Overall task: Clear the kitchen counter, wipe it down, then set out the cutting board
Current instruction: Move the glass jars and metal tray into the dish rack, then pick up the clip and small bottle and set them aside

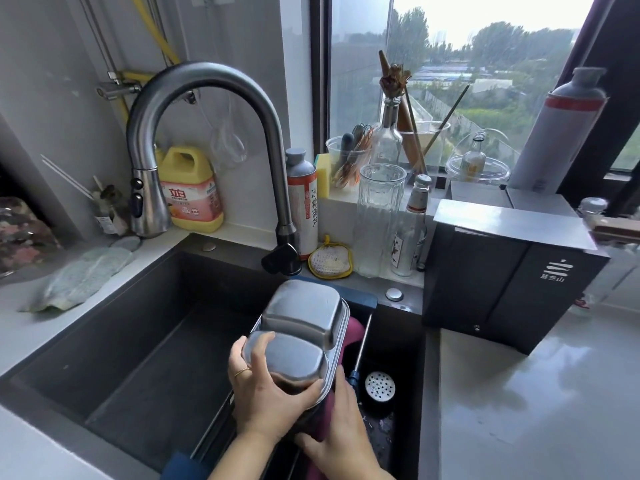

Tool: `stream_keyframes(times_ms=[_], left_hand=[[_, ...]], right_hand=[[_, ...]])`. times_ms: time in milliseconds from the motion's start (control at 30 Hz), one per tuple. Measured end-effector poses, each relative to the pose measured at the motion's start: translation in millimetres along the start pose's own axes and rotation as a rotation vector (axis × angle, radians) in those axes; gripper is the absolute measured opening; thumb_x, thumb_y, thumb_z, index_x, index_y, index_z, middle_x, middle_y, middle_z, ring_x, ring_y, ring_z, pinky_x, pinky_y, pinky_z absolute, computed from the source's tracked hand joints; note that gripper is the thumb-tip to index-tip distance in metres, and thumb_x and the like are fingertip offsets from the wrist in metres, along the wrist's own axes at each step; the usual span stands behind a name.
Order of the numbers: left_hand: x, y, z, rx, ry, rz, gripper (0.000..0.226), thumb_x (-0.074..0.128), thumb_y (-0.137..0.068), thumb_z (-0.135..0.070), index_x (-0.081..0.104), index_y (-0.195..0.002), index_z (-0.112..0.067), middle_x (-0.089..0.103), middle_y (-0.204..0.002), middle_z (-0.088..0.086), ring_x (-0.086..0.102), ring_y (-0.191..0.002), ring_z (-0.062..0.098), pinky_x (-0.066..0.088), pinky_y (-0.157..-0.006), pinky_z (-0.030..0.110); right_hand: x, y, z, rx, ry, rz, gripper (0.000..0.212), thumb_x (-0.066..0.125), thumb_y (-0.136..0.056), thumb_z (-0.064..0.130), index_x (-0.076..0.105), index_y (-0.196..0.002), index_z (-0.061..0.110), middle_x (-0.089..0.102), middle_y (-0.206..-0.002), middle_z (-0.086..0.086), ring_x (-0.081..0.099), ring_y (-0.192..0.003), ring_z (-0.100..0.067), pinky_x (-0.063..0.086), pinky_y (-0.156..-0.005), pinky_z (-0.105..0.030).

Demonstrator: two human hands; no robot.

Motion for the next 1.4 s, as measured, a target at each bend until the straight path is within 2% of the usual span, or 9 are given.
stream_keyframes(times_ms=[267, 400, 567, 700, 833, 933, 1167, 1300, 1400], left_hand=[[11, 3, 6, 0.0, -0.05, 0.081, 0.107, 0.087, -0.038, -0.044, 0.021, -0.121, -0.043, 0.011, -0.147, 0.025, 0.016, -0.136, 0.04, 0.031, -0.103, 0.046], [10, 6, 1, -0.037, -0.134, 0.123, 0.107, 0.082, -0.041, -0.054, 0.013, -0.123, -0.044, 0.0, -0.149, 0.027, -0.008, -0.14, 0.037, 0.004, -0.112, 0.057], [-4, 23, -27, 0.042, -0.064, 0.067, 0.075, 0.072, -0.055, -0.04, 0.042, -0.122, -0.023, 0.027, -0.139, 0.025, 0.023, -0.13, 0.041, 0.026, -0.105, 0.06], [13, 62, -63, 0.266, 0.013, 0.176, 0.039, 0.054, -0.068, -0.032, 0.064, -0.097, -0.009, 0.061, -0.102, 0.011, 0.057, -0.096, 0.023, 0.049, -0.085, 0.034], [47, 98, -95, 0.337, 0.03, 0.326, 0.032, 0.049, -0.068, -0.032, 0.068, -0.083, -0.011, 0.067, -0.084, 0.004, 0.056, -0.08, 0.01, 0.049, -0.074, 0.031], [78, 120, -108, 0.28, 0.037, 0.443, 0.023, 0.057, -0.073, -0.023, 0.066, -0.093, -0.014, 0.066, -0.088, 0.001, 0.061, -0.08, 0.017, 0.052, -0.075, 0.037], [137, 176, -169, 0.253, 0.117, 0.59, 0.03, 0.066, -0.075, -0.014, 0.06, -0.103, -0.022, 0.054, -0.079, -0.016, 0.053, -0.071, -0.001, 0.037, -0.068, 0.019], [190, 236, -242, 0.366, 0.115, 0.729, 0.034, 0.068, -0.072, -0.015, 0.059, -0.102, -0.026, 0.06, -0.079, -0.013, 0.054, -0.066, 0.0, 0.039, -0.059, 0.017], [232, 294, -311, 0.526, 0.096, 0.833, 0.032, 0.07, -0.059, -0.015, 0.069, -0.091, -0.015, 0.069, -0.073, -0.004, 0.06, -0.062, 0.003, 0.049, -0.057, 0.022]], right_hand=[[-47, 11, -24, 0.163, 0.007, -0.174, 0.073, 0.056, -0.074, 0.005, 0.028, -0.14, 0.017, 0.035, -0.117, 0.011, 0.041, -0.104, 0.004, 0.033, -0.091, -0.005], [-55, 14, -23, 0.197, 0.041, -0.192, 0.062, 0.058, -0.077, 0.008, 0.038, -0.135, 0.017, 0.039, -0.115, 0.01, 0.04, -0.106, -0.002, 0.034, -0.098, -0.014], [-69, 27, -21, 0.211, 0.034, -0.152, 0.043, 0.059, -0.08, 0.013, 0.051, -0.122, 0.022, 0.054, -0.102, 0.009, 0.053, -0.094, -0.004, 0.042, -0.085, -0.014], [-109, 60, -30, 0.214, 0.027, -0.193, 0.028, 0.061, -0.08, 0.01, 0.062, -0.104, 0.024, 0.065, -0.085, 0.005, 0.061, -0.074, -0.004, 0.047, -0.072, -0.011], [-168, 114, -56, 0.308, -0.003, -0.379, 0.034, 0.064, -0.078, 0.005, 0.058, -0.08, 0.038, 0.067, -0.065, 0.005, 0.061, -0.064, -0.001, 0.043, -0.059, -0.007], [-201, 155, -77, 0.378, -0.031, -0.474, 0.027, 0.064, -0.078, 0.003, 0.063, -0.085, 0.029, 0.069, -0.066, 0.005, 0.061, -0.063, 0.001, 0.043, -0.059, -0.005], [-274, 239, -117, 0.434, -0.068, -0.641, 0.029, 0.067, -0.077, 0.004, 0.063, -0.082, 0.032, 0.069, -0.067, 0.023, 0.062, -0.059, 0.0, 0.045, -0.061, -0.011], [-342, 305, -153, 0.456, -0.001, -0.801, 0.028, 0.068, -0.074, 0.003, 0.066, -0.082, 0.03, 0.066, -0.061, 0.008, 0.061, -0.068, 0.001, 0.043, -0.06, -0.004], [-409, 366, -186, 0.576, 0.292, -0.898, 0.023, 0.073, -0.07, 0.003, 0.072, -0.092, 0.012, 0.067, -0.08, -0.005, 0.063, -0.079, -0.016, 0.045, -0.076, -0.022]])
Point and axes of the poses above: each hand's wrist, its own y-axis away from the middle knuckle, its own x-axis out of the palm, z = x × y, the point moved 9 cm from there along -y, towards the middle knuckle
